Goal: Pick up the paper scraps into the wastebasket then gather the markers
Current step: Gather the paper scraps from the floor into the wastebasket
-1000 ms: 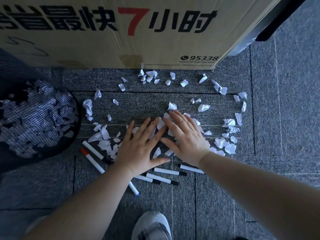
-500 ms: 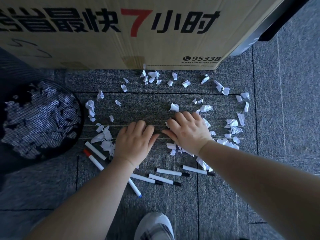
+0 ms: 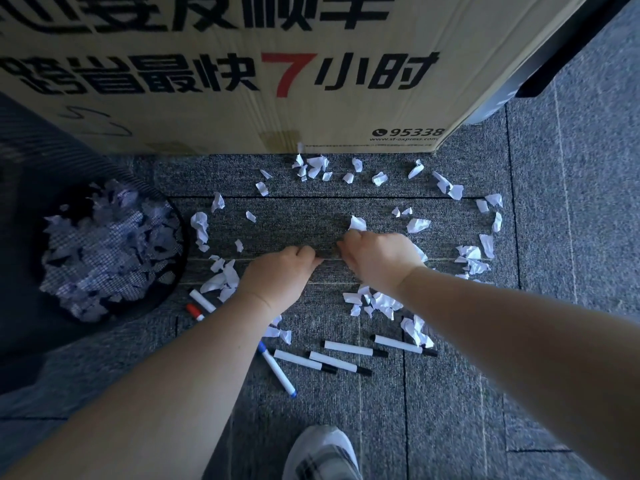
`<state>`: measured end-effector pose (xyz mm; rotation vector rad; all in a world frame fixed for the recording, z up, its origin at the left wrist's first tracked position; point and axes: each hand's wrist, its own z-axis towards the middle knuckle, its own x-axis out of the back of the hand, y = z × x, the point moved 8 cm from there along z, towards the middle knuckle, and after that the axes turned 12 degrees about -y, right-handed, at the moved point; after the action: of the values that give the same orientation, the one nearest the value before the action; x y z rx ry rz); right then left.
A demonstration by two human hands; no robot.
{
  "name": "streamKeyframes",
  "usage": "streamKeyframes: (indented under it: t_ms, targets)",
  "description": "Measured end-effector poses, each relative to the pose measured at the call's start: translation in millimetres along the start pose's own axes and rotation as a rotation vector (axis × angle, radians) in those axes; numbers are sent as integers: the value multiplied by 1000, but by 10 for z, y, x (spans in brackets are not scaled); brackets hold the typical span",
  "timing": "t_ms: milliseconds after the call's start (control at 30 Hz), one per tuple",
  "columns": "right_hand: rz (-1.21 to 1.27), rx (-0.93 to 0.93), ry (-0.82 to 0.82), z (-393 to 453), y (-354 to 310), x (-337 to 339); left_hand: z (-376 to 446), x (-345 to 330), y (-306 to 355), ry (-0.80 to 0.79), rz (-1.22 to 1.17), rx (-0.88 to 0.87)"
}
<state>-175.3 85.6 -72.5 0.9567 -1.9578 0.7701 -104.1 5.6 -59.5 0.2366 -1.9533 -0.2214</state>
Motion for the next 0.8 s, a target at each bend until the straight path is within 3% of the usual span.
streamKeyframes:
  t_ms: [133,300,500,800]
  targets:
    - [282,-86,-59,-56,120,238,-73,144,-249,-89,-92,136]
    - [408,-127,-23,-64,163,714,-161,689,-366,-48,-145,189]
    - [378,-83,98,-151,-26,1582,-222,1540,-198,-7,-127,172]
    - [380,8,252,-393,-538,2846,-696,3025,-229,226,-149,201]
